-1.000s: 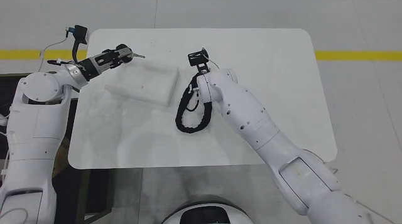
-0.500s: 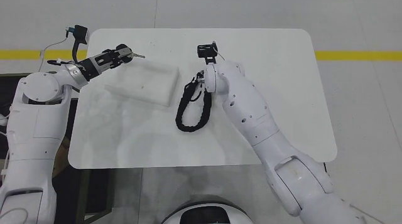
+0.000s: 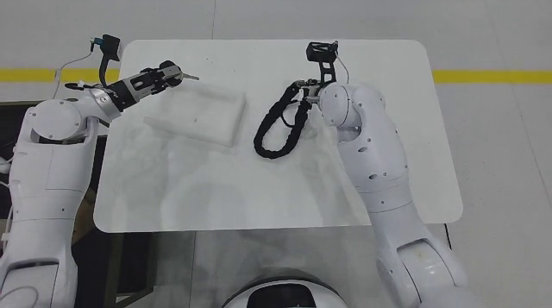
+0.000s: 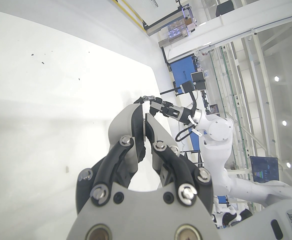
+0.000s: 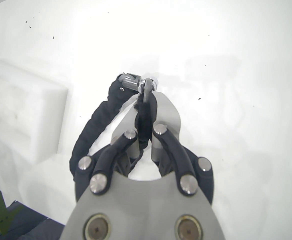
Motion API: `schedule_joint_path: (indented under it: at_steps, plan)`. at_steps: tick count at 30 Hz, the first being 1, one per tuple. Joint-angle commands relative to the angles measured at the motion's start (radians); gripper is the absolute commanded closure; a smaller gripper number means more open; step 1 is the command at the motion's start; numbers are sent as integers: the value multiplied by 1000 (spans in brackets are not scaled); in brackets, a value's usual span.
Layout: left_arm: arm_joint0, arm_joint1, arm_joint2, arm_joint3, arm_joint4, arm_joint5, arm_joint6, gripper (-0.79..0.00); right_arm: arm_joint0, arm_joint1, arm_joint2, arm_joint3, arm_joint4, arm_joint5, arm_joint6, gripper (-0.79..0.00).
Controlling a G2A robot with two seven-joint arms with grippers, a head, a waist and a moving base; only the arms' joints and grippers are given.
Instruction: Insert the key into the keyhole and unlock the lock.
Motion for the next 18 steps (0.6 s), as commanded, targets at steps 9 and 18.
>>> schedule_joint_path:
  at_steps: [9,18]
  plan:
    - [0,0,0,0,0,0,0,0,-244,2,177,-269,321,-174,-76,0]
    - [0,0,0,0,0,0,0,0,-449,50,429,-482,937,-533,-7,0]
